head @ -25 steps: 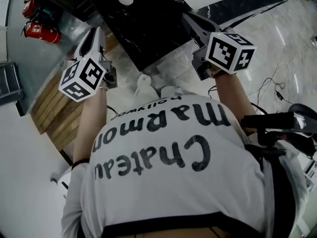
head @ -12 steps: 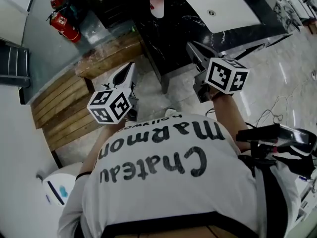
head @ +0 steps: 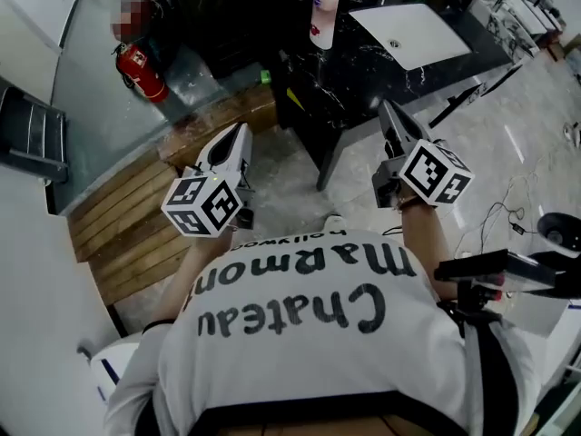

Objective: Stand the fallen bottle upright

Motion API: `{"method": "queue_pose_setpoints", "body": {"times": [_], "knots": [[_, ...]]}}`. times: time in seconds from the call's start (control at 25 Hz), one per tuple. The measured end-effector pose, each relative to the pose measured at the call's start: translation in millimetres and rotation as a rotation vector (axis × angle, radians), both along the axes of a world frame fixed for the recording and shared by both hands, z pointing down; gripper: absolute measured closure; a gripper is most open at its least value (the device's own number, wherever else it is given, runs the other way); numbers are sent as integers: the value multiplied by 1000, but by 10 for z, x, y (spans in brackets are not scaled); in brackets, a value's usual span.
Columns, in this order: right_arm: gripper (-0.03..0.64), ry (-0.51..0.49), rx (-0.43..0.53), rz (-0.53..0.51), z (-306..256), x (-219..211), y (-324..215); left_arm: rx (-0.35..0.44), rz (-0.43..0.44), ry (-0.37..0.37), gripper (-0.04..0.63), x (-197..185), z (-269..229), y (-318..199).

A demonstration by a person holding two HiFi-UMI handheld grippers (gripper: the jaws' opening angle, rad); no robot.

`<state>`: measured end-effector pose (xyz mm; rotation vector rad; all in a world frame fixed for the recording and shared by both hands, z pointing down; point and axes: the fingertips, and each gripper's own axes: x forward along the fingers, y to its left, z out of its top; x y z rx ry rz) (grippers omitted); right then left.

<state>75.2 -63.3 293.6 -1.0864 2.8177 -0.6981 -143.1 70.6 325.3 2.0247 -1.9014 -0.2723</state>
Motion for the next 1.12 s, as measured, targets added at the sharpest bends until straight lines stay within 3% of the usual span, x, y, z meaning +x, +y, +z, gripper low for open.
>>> {"method": "queue_pose_setpoints", "body": {"times": [0.12, 0.32, 0.52, 0.88, 1.12], "knots": [[603, -42, -1, 85, -11, 131, 237, 9, 34, 1, 580, -33, 9, 201], [603, 98, 35, 123, 127, 166, 720, 13, 91, -17, 580, -22, 49, 521], [603, 168, 29, 144, 271, 251, 1103, -43, 125, -13, 578, 13, 205, 704], [604, 242, 18, 182, 417, 378, 1426, -65, 174, 6, 580, 134, 384, 945], [604, 227, -22, 203, 477, 459, 1486, -71, 173, 8, 580, 142, 422, 1054]]}}
